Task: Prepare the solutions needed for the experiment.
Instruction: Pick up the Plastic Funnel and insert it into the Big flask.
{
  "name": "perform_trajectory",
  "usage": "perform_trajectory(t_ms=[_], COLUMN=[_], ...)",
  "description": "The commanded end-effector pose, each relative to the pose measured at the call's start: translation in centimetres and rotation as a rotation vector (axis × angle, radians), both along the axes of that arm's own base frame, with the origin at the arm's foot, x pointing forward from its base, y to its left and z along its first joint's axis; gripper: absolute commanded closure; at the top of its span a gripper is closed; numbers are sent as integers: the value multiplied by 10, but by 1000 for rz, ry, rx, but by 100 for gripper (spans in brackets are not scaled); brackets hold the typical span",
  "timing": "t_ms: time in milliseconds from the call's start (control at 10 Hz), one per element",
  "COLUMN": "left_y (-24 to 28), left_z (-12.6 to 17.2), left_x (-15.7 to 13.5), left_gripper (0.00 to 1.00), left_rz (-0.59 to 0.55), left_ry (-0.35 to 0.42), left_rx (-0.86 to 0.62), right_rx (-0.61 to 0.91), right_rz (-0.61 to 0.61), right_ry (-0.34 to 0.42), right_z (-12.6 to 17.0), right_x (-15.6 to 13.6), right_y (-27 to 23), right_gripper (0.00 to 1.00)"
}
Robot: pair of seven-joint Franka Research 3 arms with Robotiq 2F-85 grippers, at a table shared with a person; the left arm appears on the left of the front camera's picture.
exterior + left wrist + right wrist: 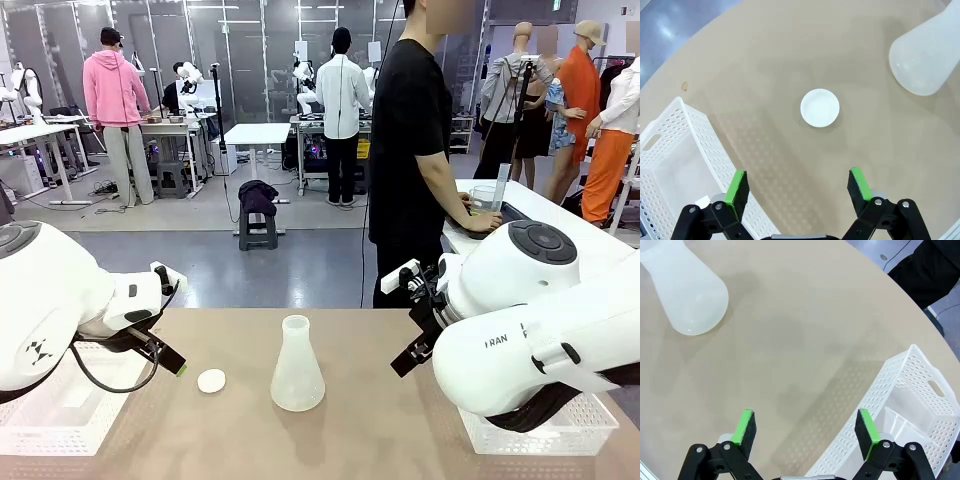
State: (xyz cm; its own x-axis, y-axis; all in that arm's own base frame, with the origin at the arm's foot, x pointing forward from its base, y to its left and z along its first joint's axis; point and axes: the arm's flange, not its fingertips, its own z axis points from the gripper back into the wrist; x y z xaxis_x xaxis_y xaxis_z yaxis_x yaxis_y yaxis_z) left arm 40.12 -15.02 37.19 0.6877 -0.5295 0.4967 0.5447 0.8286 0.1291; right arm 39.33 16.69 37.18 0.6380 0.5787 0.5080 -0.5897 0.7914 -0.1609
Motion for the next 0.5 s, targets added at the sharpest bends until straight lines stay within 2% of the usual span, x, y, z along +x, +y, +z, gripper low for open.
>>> perform_trajectory(t_ms=[0, 400], left_y=[0, 0], left_z=[0, 0], left_x=[0, 0], left_gripper=[0, 0], left_rz=[1, 1], left_ry=[0, 0], left_rx=[0, 0], right_rx=[2, 2], right_rz=[-2, -2], right_ry=[1, 1], right_z=[0, 0], right_x=[0, 0], right_y=[0, 0], right_gripper=[0, 0])
